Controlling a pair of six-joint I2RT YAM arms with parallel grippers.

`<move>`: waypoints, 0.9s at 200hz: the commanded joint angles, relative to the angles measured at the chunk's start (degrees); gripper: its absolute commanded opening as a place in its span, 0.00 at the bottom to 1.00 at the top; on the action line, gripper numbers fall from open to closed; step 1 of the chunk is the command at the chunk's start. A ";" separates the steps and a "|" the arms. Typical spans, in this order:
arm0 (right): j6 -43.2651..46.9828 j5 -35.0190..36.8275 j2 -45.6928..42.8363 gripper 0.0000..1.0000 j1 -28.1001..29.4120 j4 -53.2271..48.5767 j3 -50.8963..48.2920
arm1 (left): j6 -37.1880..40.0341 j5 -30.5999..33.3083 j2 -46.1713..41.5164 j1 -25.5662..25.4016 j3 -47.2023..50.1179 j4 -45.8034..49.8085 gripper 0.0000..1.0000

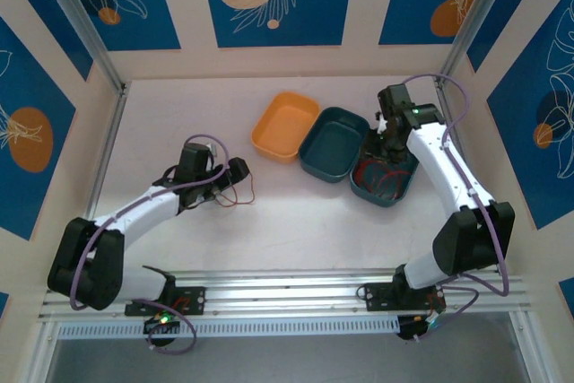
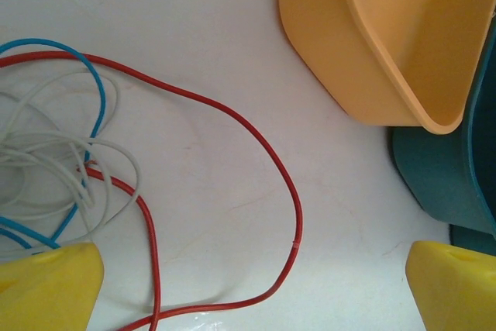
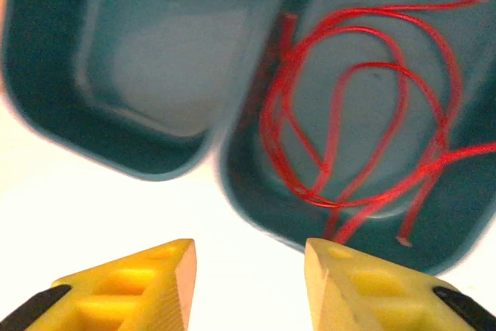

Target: Untangle the cables

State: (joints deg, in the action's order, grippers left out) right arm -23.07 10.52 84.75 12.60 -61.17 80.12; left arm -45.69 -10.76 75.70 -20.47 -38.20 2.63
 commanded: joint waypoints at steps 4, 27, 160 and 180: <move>-2.84 -3.69 -0.62 0.40 6.51 5.47 0.00 | 1.66 3.02 -2.42 0.86 -1.70 3.51 1.00; -3.90 -3.47 2.81 0.40 12.93 9.24 1.51 | 1.40 5.31 -3.82 2.15 -1.80 5.97 1.00; -7.69 -8.97 35.74 0.48 33.23 15.96 20.66 | 3.51 7.08 -7.45 13.87 3.70 10.84 0.99; -7.61 -9.02 39.54 0.49 33.28 14.87 24.32 | 3.51 5.79 -5.66 14.98 4.33 9.17 0.94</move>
State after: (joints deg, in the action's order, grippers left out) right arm -30.13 3.70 121.25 45.60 -44.99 99.72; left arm -43.13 -3.03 68.20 -6.96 -34.89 12.69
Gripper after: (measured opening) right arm 0.484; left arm 0.961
